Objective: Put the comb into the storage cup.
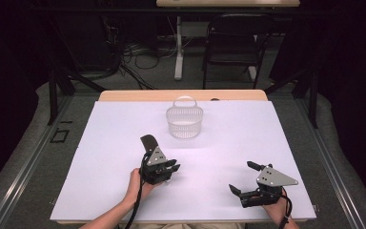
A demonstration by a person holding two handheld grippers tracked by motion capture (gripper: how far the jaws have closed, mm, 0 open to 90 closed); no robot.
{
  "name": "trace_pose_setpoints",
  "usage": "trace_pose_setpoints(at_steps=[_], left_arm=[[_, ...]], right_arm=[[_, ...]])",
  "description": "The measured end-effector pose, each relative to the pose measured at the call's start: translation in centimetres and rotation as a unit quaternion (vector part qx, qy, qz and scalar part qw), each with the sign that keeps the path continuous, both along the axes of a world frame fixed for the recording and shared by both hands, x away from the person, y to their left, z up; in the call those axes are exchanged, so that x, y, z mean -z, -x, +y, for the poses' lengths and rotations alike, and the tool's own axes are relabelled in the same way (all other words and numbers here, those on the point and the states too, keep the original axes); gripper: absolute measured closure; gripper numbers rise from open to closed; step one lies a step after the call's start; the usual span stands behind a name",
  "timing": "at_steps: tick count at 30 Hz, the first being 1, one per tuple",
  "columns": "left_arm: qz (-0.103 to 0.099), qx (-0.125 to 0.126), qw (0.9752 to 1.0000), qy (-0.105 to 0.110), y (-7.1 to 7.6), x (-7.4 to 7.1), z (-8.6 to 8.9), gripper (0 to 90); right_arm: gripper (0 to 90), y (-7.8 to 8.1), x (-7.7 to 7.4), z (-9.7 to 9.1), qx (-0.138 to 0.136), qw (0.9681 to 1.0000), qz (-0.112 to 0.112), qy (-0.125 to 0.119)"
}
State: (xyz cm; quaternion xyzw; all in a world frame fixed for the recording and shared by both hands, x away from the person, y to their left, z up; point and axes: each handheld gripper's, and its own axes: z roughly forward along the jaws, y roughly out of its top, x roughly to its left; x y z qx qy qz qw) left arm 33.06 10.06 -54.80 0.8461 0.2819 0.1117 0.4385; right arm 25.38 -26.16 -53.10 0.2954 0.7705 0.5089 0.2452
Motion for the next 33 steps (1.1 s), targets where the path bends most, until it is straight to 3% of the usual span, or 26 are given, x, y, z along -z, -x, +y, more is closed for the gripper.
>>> trace_pose_setpoints(at_steps=[2,9,33], left_arm=[[0.004,-0.001,1.0,-0.001,-0.02,0.06,0.04,83.5],[0.016,-0.01,0.9998,-0.01,-0.2,0.29,0.14,89.1],[0.049,-0.003,0.9977,-0.048,-0.41,0.84,0.0,90.0]], right_arm=[[0.0,0.01,0.01,0.03,0.0,1.0,0.002,0.001],[0.0,0.03,-0.01,0.02,0.0,1.0,0.001,0.001],[0.0,0.04,0.01,-0.04,-0.003,1.0,0.0,0.002]])
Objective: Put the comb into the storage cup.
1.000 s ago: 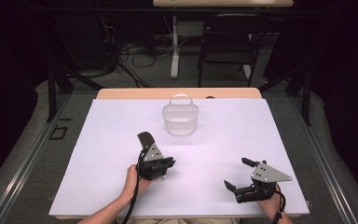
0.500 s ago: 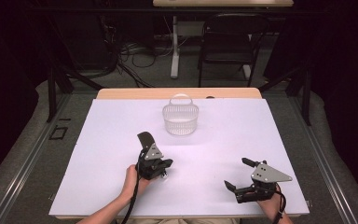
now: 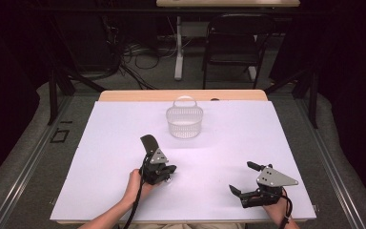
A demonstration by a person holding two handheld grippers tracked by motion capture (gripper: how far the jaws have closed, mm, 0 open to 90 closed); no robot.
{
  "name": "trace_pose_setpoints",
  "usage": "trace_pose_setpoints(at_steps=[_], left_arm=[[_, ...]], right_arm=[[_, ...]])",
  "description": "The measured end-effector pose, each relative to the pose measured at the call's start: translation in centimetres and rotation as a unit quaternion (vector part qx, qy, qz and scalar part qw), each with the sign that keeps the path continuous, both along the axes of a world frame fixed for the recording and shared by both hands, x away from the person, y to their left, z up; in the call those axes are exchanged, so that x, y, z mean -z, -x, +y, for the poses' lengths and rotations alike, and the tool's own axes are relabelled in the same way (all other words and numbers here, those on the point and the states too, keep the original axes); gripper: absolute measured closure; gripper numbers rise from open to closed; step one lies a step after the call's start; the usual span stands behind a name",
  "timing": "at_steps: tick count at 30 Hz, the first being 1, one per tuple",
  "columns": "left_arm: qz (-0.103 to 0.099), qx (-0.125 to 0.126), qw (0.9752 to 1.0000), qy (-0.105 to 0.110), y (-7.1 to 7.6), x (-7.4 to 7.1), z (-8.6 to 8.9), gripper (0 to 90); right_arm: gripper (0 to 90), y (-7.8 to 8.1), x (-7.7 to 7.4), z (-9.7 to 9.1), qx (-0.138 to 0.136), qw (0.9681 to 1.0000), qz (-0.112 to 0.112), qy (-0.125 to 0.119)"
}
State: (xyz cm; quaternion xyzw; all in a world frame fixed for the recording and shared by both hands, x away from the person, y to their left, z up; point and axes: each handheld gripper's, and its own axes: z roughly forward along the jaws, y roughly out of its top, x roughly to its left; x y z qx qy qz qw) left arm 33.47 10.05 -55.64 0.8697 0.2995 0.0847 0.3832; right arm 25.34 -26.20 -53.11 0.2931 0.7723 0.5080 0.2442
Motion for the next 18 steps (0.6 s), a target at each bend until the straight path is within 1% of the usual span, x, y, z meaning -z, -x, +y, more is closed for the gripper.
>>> trace_pose_setpoints(at_steps=[3,4,8,10,12,14,18], left_arm=[[0.001,0.0,1.0,-0.001,0.0,0.1,0.1,90.0],[0.002,0.002,1.0,-0.005,0.0,0.1,0.2,90.0],[0.005,-0.002,1.0,-0.001,0.1,0.1,0.4,90.0],[0.007,-0.002,1.0,-0.003,0.1,0.1,0.5,90.0],[0.005,-0.002,1.0,-0.001,0.2,0.1,0.7,90.0],[0.005,-0.002,0.9999,-0.01,0.3,0.1,0.8,90.0],[0.007,-0.004,0.9999,-0.011,0.3,0.1,1.1,90.0]], right_arm=[[0.0,0.0,0.0,0.0,-0.001,1.0,0.001,0.0],[0.0,0.0,0.0,0.0,-0.001,1.0,0.0,0.001],[0.0,0.2,-0.1,-0.1,-0.001,1.0,0.0,0.001],[0.0,0.2,-0.1,-0.1,-0.001,1.0,-0.002,-0.001],[0.0,0.2,-0.1,-0.1,-0.001,1.0,-0.002,0.0],[0.0,0.2,-0.1,0.0,-0.001,1.0,0.0,0.002],[0.0,0.1,-0.1,0.0,-0.002,1.0,-0.001,0.003]])
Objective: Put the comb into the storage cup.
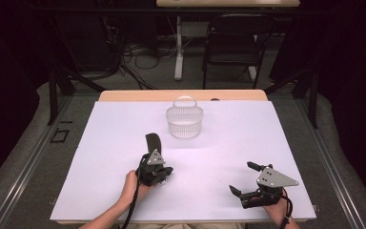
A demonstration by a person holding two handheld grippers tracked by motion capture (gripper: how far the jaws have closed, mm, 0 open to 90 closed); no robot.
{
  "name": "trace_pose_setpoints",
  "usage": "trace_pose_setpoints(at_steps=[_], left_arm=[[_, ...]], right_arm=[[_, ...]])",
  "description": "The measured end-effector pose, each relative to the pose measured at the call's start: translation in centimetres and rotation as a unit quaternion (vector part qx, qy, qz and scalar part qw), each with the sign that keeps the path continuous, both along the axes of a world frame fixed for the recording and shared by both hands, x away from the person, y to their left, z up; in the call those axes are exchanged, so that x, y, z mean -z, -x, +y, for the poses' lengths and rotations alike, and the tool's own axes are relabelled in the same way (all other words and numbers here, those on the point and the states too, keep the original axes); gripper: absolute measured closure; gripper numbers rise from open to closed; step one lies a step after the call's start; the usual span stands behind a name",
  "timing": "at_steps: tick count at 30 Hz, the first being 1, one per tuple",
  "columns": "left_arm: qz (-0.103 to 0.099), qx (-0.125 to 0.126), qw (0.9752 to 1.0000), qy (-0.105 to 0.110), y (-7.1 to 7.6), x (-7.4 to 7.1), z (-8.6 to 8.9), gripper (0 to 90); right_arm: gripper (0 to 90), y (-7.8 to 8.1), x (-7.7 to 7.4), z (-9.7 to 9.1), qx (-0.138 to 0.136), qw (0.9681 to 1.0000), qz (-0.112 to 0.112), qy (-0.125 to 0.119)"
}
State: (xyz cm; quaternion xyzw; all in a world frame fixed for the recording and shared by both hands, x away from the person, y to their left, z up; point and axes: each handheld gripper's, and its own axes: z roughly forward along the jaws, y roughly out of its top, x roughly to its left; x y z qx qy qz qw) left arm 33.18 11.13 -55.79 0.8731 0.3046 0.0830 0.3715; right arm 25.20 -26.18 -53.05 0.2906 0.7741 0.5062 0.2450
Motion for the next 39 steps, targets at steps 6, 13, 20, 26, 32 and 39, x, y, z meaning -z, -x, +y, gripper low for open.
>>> trace_pose_setpoints(at_steps=[6,13,20,26,32,39], left_arm=[[0.003,0.002,1.0,-0.002,0.0,-0.1,0.2,90.0],[0.007,-0.001,1.0,-0.004,0.2,0.0,0.4,90.0],[0.009,-0.005,0.9999,-0.005,0.3,-0.1,0.7,90.0],[0.012,-0.007,0.9999,-0.009,0.3,-0.1,1.0,90.0],[0.017,-0.007,0.9997,-0.015,0.5,-0.1,1.2,90.0],[0.018,-0.01,0.9996,-0.019,0.5,-0.2,1.4,90.0]], right_arm=[[0.0,0.0,0.0,0.0,0.0,1.0,0.0,0.001],[0.0,-0.1,0.1,0.0,-0.002,1.0,0.0,0.0],[0.0,0.0,0.0,0.0,0.0,1.0,0.0,0.001],[0.0,0.1,0.0,-0.1,0.001,1.0,0.0,0.0],[0.0,0.1,0.0,-0.1,0.0,1.0,0.001,0.002],[0.0,0.0,0.0,0.0,0.0,1.0,0.0,0.002]])
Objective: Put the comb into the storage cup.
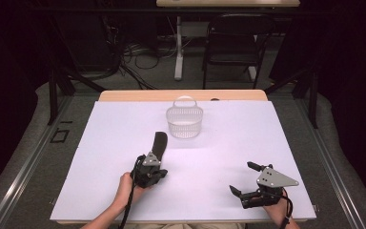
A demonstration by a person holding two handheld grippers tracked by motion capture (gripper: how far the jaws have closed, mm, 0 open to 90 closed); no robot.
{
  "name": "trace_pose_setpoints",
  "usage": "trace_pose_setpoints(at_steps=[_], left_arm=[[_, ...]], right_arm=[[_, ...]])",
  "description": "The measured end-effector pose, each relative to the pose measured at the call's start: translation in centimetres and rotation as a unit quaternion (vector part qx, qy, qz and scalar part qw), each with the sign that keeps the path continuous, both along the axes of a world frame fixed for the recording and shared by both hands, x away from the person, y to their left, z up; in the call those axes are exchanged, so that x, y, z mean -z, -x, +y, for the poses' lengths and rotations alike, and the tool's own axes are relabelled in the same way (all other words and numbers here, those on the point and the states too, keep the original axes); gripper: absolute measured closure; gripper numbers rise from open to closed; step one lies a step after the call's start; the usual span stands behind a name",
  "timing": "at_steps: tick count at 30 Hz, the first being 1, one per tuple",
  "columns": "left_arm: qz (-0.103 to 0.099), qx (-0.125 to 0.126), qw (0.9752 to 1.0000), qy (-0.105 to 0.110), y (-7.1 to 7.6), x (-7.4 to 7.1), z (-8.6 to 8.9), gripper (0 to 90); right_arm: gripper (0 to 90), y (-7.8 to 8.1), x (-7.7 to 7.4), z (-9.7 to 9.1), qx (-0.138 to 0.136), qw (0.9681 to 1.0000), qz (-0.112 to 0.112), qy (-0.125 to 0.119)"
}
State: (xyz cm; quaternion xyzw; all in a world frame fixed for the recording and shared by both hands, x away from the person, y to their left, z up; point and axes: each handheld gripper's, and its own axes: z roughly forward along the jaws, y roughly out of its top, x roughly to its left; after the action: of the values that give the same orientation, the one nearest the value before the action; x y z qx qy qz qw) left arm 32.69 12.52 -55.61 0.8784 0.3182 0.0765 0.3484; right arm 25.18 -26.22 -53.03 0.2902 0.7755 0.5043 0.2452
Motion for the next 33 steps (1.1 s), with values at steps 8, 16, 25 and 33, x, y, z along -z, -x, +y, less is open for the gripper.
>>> trace_pose_setpoints(at_steps=[8,16,25,33], left_arm=[[0.004,-0.007,1.0,-0.005,0.0,-0.1,0.6,90.0],[0.008,-0.011,0.9999,-0.008,0.0,-0.2,1.1,90.0],[0.011,-0.011,0.9998,-0.01,0.0,-0.2,1.3,90.0],[0.011,-0.01,0.9998,-0.01,-0.1,-0.2,1.3,90.0]], right_arm=[[0.0,0.0,0.0,0.0,0.001,1.0,0.0,0.0],[0.0,0.0,0.0,0.0,0.002,1.0,0.0,0.0],[0.0,0.0,0.0,-0.1,0.002,1.0,-0.001,-0.002],[0.0,0.0,0.0,-0.1,0.002,1.0,0.001,-0.001]])
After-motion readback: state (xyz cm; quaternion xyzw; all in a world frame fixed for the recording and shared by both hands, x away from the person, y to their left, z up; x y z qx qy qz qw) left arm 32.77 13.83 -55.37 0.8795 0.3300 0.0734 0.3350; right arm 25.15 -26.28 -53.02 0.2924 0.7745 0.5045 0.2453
